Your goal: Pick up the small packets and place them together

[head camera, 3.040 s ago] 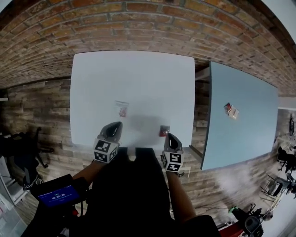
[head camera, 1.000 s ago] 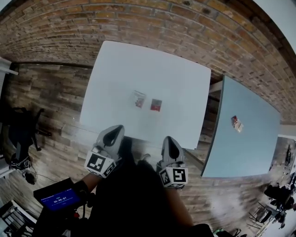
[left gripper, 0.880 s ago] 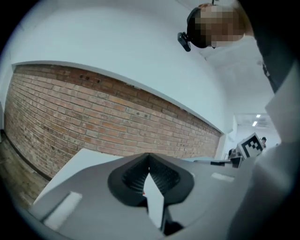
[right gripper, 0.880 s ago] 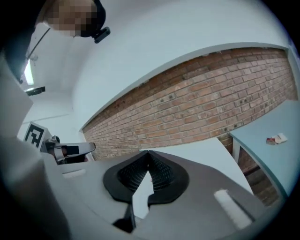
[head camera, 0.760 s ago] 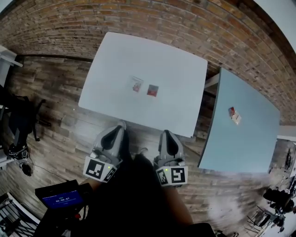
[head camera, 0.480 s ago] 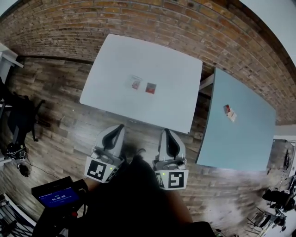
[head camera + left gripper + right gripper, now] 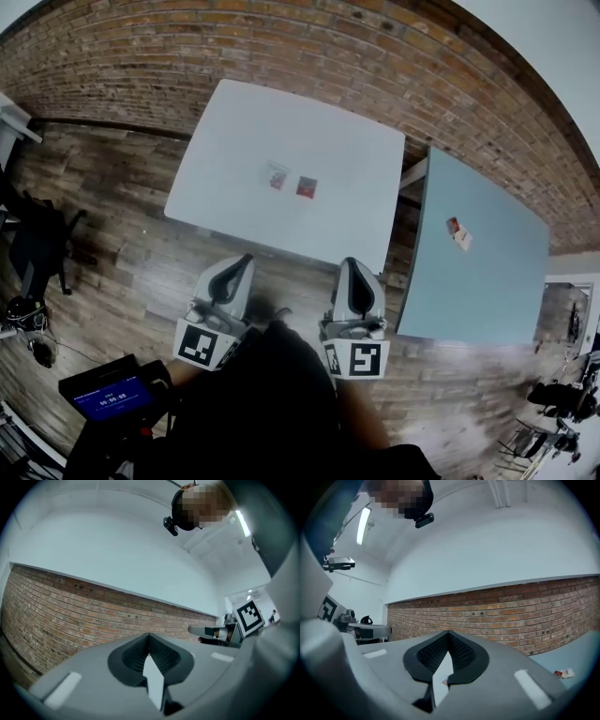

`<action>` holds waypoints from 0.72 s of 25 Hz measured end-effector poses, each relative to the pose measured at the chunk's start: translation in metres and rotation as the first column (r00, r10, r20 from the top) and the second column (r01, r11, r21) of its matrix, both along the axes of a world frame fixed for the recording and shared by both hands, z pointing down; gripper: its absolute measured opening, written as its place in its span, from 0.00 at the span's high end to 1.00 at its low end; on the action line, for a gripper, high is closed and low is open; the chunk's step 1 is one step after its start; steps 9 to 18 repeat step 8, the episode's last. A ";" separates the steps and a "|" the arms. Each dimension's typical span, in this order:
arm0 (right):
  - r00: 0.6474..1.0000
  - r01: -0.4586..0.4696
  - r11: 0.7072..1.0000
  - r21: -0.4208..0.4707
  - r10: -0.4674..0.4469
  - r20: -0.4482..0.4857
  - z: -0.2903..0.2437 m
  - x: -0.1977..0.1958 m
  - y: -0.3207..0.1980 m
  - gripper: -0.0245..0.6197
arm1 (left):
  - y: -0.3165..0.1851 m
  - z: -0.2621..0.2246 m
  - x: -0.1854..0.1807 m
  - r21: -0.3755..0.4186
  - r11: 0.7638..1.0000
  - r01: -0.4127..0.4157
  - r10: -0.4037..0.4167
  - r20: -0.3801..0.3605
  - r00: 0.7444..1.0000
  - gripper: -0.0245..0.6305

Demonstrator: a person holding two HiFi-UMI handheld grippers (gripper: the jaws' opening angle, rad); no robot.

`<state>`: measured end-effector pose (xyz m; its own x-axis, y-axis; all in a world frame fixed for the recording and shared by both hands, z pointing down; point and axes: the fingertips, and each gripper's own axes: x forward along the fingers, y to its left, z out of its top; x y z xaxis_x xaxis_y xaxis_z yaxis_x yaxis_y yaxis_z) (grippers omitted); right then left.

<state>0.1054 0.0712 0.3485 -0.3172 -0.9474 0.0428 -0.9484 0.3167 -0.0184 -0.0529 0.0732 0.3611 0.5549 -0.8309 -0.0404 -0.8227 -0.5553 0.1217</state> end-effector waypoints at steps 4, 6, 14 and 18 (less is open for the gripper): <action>1.000 -0.006 1.000 -0.005 0.006 0.004 0.005 0.000 0.003 0.96 | 0.001 0.005 -0.004 -0.008 1.000 0.009 -0.010 -0.019 1.000 0.96; 1.000 -0.008 1.000 -0.003 0.008 0.012 0.005 -0.008 0.001 0.96 | -0.003 0.007 -0.014 -0.007 1.000 0.009 -0.009 -0.010 1.000 0.96; 1.000 -0.011 1.000 -0.001 0.011 0.016 0.004 -0.019 -0.004 0.96 | -0.009 0.006 -0.025 -0.003 1.000 0.005 -0.005 -0.004 1.000 0.96; 1.000 -0.011 1.000 -0.001 0.011 0.016 0.004 -0.019 -0.004 0.96 | -0.009 0.006 -0.025 -0.003 1.000 0.005 -0.005 -0.004 1.000 0.96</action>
